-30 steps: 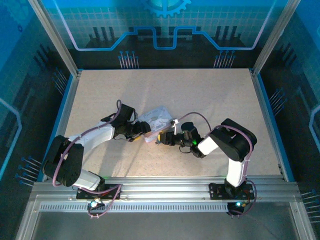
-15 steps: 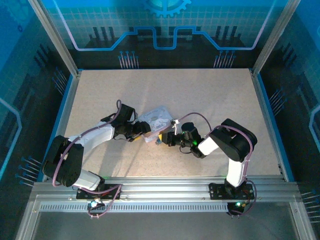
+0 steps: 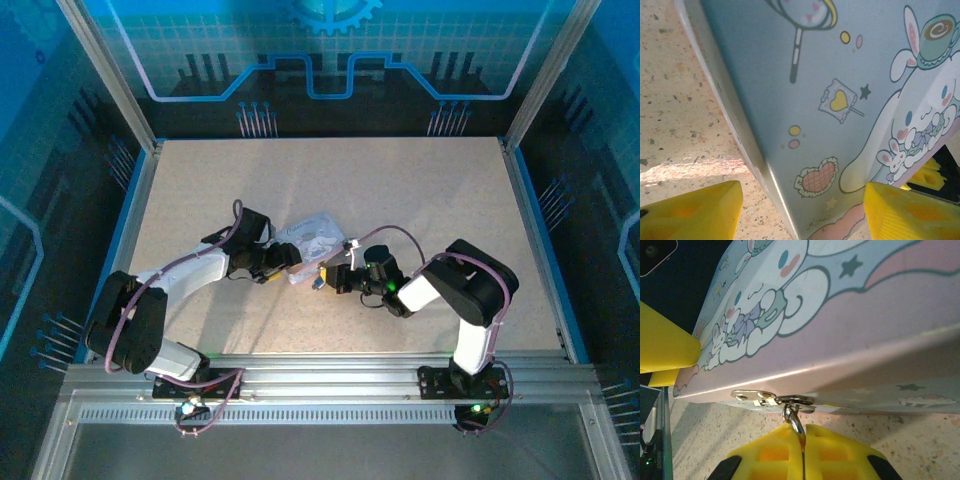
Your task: Unlock the padlock with the key
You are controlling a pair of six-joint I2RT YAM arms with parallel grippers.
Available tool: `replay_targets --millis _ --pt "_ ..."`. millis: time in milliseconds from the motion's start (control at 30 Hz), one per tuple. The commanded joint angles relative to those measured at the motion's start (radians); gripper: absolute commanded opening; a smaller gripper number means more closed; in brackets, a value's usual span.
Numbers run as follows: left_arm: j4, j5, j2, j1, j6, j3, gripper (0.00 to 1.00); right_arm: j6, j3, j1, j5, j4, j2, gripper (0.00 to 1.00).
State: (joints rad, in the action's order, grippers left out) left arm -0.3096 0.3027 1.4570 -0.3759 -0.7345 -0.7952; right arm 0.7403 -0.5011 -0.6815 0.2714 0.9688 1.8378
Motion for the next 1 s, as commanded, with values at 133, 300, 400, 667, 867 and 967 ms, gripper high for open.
replay_targets --millis 133,300,400,667,867,967 --pt "-0.062 -0.021 -0.023 -0.006 -0.009 0.02 0.66 0.016 0.021 -0.008 -0.029 -0.013 -0.053 0.08" --pt "-0.057 -0.02 -0.026 -0.006 -0.011 0.031 0.66 0.042 0.023 0.0 -0.034 -0.007 -0.077 0.08" --pt "-0.057 -0.02 -0.029 -0.006 -0.013 0.038 0.66 0.051 0.022 0.008 -0.037 -0.009 -0.095 0.08" --pt "-0.05 -0.019 -0.032 -0.006 -0.019 0.05 0.66 0.057 0.025 0.037 -0.047 -0.05 -0.152 0.08" --pt "-0.05 -0.017 -0.035 -0.005 -0.021 0.054 0.66 0.077 0.028 0.057 -0.043 -0.076 -0.174 0.08" --pt "-0.051 -0.017 -0.039 -0.006 -0.022 0.053 0.66 0.067 0.034 0.064 -0.049 -0.101 -0.197 0.08"
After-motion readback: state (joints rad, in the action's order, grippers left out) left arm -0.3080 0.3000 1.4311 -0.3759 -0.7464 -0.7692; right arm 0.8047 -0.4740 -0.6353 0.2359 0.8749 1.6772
